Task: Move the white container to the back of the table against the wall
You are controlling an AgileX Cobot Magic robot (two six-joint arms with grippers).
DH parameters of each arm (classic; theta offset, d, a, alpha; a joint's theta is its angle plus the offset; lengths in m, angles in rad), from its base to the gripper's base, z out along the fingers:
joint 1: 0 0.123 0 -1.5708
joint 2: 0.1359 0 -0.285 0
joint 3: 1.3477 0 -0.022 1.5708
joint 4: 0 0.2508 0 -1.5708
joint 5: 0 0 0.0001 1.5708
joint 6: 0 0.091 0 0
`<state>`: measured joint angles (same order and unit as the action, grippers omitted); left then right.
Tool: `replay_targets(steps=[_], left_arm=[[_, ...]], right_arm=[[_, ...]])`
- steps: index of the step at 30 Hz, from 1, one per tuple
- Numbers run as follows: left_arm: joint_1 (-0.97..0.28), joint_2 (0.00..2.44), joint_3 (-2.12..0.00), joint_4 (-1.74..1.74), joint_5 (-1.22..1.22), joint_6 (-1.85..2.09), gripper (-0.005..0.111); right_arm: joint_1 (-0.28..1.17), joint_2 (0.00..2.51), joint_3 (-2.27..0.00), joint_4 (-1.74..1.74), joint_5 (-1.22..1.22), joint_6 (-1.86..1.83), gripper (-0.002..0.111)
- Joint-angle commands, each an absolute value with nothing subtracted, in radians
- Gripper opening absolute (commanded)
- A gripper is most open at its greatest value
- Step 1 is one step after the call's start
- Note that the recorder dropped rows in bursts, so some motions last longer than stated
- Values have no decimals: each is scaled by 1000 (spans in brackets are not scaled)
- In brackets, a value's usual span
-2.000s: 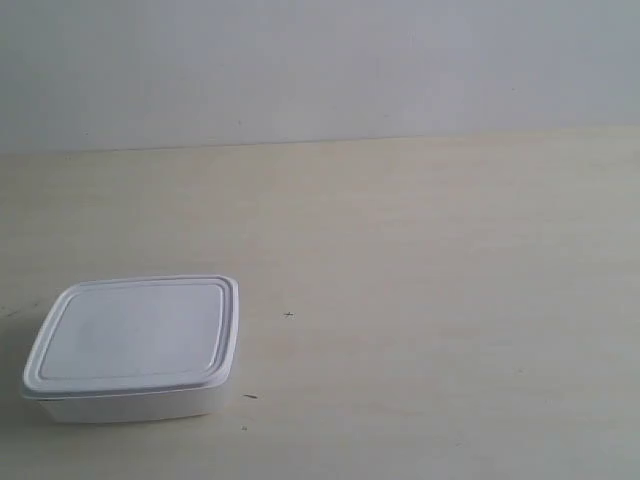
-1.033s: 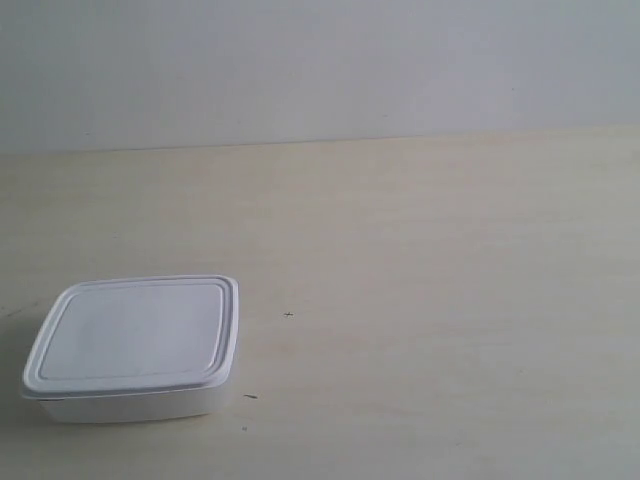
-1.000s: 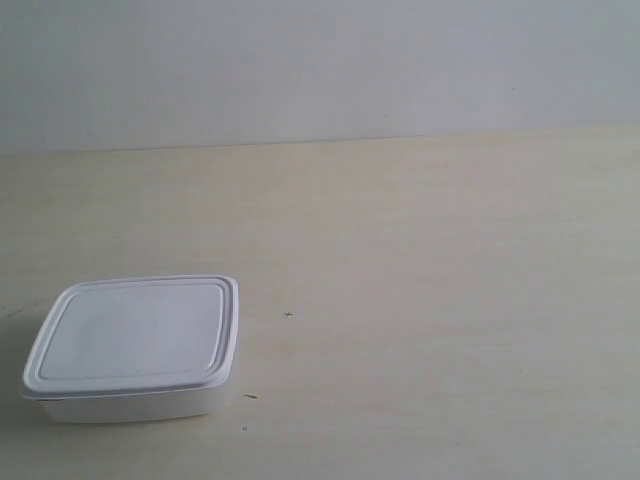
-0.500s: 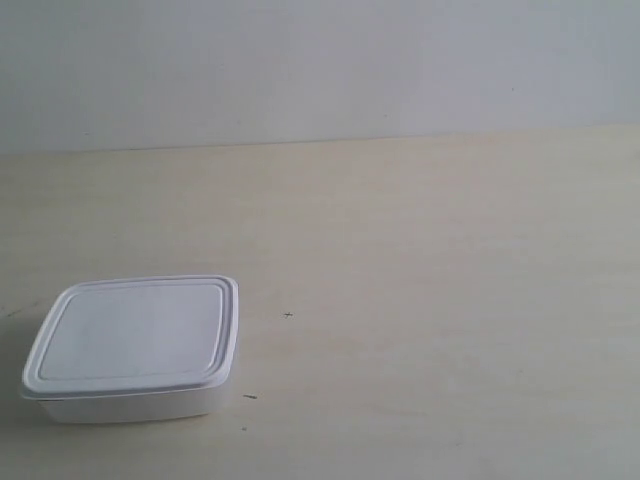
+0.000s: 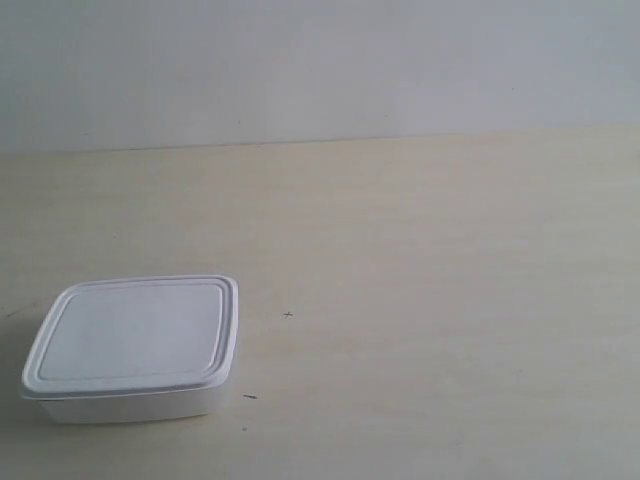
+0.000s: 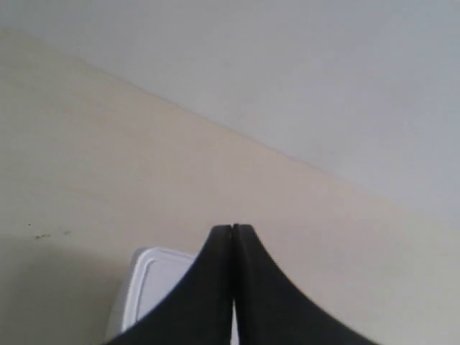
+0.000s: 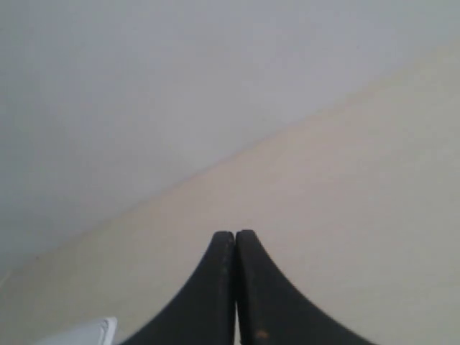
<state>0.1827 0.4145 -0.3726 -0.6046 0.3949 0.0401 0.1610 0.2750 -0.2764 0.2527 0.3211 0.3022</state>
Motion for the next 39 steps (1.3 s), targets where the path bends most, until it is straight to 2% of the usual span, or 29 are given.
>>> replay_targets(steps=[1,8,12,17,27,39], left_arm=[[148,609,-606,-389,573,12,0],[97,774,-897,-222,835,12,0],[26,787,-931,-176,907,18,0],[-43,781,-931,-121,1035,20,0],[-117,782,-917,-107,1157,15,0],[-117,782,-669,-191,1079,0,0]], right_arm=[[156,537,-491,141,534,317,0],[156,931,-887,205,781,129,0],[156,1108,-1068,353,871,-38,0],[199,1291,-1227,414,957,-60,0],[467,1509,-1348,414,955,-47,0],[736,1705,-1395,412,909,-23,0]])
